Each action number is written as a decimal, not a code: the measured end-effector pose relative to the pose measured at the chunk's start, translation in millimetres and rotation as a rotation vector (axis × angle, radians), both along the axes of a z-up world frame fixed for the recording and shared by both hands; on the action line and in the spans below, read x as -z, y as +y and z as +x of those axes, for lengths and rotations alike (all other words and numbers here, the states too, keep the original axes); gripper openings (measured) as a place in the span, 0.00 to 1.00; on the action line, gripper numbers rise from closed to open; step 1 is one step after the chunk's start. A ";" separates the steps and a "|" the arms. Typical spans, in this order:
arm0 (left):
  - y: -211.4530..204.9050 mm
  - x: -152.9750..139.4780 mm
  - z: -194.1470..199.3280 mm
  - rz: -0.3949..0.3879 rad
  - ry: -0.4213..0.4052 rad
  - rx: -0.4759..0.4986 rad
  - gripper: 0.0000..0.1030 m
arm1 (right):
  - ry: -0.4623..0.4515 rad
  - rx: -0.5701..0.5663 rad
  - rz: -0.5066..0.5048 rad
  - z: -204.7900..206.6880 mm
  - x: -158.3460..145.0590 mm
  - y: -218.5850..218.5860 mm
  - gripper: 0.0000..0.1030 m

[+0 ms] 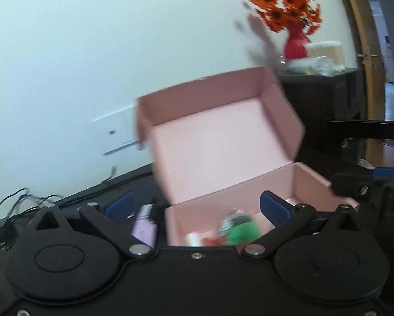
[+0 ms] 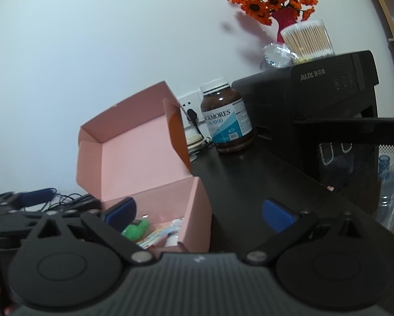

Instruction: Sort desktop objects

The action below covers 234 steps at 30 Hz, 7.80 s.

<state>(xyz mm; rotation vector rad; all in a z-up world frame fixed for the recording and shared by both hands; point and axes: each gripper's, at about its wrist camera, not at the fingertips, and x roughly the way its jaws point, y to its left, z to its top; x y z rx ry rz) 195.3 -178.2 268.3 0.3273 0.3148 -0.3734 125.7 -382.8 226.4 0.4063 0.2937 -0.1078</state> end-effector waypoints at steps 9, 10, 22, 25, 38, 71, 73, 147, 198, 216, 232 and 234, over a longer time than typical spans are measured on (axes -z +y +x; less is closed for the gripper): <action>90.4 17.0 1.6 -0.027 0.021 -0.129 1.00 | 0.033 0.007 -0.064 6.3 -3.2 9.2 0.99; 100.3 18.2 2.5 -0.034 0.020 -0.148 1.00 | 0.038 0.007 -0.072 7.2 -3.8 10.6 0.99; 185.5 23.4 15.0 -0.094 0.010 -0.290 1.00 | 0.071 -0.036 -0.200 19.8 -14.1 50.9 0.99; 196.5 23.1 15.9 -0.165 0.028 -0.279 1.00 | 0.078 -0.076 -0.181 24.1 -19.4 69.6 0.99; 209.9 24.4 2.1 -0.252 -0.038 -0.304 1.00 | 0.044 -0.275 -0.127 91.5 -53.8 176.7 0.99; 261.6 28.3 16.1 -0.513 0.059 -0.465 1.00 | 0.299 -0.103 -0.274 180.8 -7.8 256.8 0.99; 261.2 27.8 15.4 -0.510 0.054 -0.464 1.00 | 0.291 -0.118 -0.327 181.3 -7.6 267.6 0.99; 246.3 26.4 12.4 -0.435 0.023 -0.437 1.00 | 0.453 -0.220 -0.167 214.2 -18.4 239.3 0.47; 220.1 25.9 7.6 -0.300 -0.015 -0.398 1.00 | 0.163 -0.469 -0.641 65.0 -85.7 193.9 0.27; 218.7 26.3 7.3 -0.282 -0.017 -0.395 1.00 | 0.294 -0.349 -0.550 74.1 -68.5 112.2 0.22; 220.9 26.5 6.5 -0.302 -0.021 -0.384 1.00 | 0.374 -0.350 -0.538 93.2 -65.3 97.5 0.20; 220.7 26.6 6.9 -0.300 -0.018 -0.382 1.00 | 0.365 -0.353 -0.496 95.6 -61.7 98.6 0.26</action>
